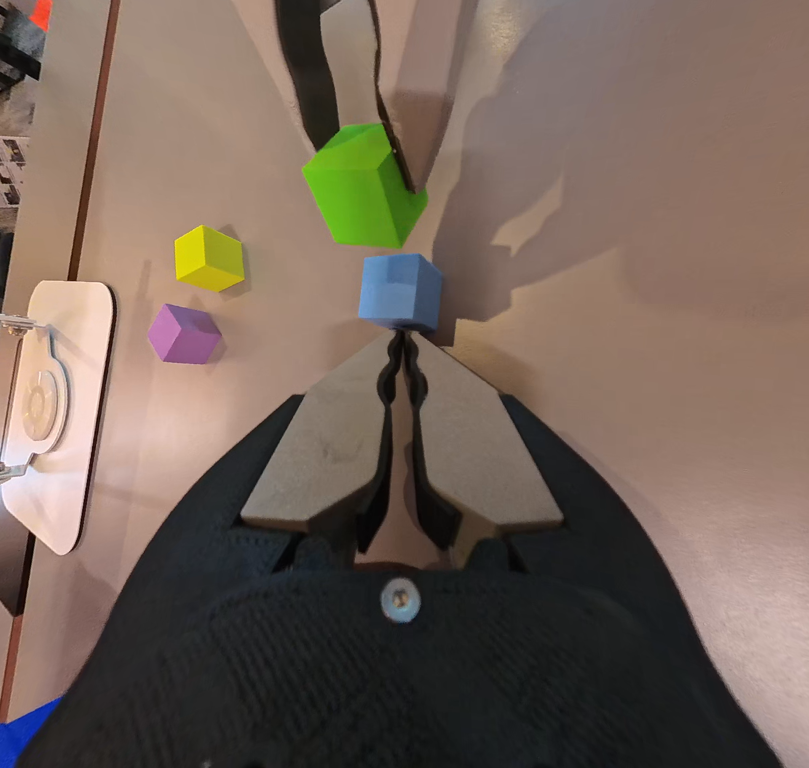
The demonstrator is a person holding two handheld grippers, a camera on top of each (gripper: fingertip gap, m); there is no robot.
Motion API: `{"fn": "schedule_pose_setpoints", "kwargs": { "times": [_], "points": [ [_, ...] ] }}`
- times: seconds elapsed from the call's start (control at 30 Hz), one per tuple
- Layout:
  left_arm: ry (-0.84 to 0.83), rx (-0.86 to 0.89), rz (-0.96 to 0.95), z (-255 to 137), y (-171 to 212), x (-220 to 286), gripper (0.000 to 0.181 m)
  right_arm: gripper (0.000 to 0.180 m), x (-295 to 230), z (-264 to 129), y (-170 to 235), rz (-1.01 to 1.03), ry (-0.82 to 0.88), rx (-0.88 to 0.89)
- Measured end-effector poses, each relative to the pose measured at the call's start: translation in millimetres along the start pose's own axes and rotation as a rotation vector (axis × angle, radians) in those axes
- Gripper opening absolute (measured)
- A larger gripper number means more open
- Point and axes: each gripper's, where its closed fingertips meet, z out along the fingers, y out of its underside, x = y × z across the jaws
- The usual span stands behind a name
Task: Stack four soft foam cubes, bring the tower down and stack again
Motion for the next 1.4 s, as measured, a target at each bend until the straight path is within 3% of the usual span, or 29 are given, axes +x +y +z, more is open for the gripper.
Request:
{"fn": "schedule_pose_setpoints", "kwargs": {
  "times": [0.27, 0.4, 0.5, 0.97, 1.4],
  "points": [
    [-0.043, -0.038, -0.102, -2.8, 19.0, -19.3, 0.000, 0.024, -0.2, 2.1, -11.9, -0.104, -0.057, -0.086],
    [-0.024, -0.057, -0.350, -4.6, 30.8, -30.4, 0.000, 0.024, 2.0, 8.4, -10.5, -0.166, -0.079, -0.184],
    [0.010, -0.036, -0.431, -5.1, 32.1, -31.1, 0.000, 0.024, -0.5, 13.6, -7.4, -0.158, -0.127, -0.232],
    [-0.018, -0.043, -0.418, -4.2, 32.3, -32.6, 0.000, 0.024, -1.7, 12.0, -19.2, -0.159, -0.184, -0.290],
    [-0.034, -0.042, -0.408, -3.8, 32.1, -33.4, 0.000, 0.024, 0.8, 22.1, -8.2, -0.195, -0.132, -0.370]
  ]
}}
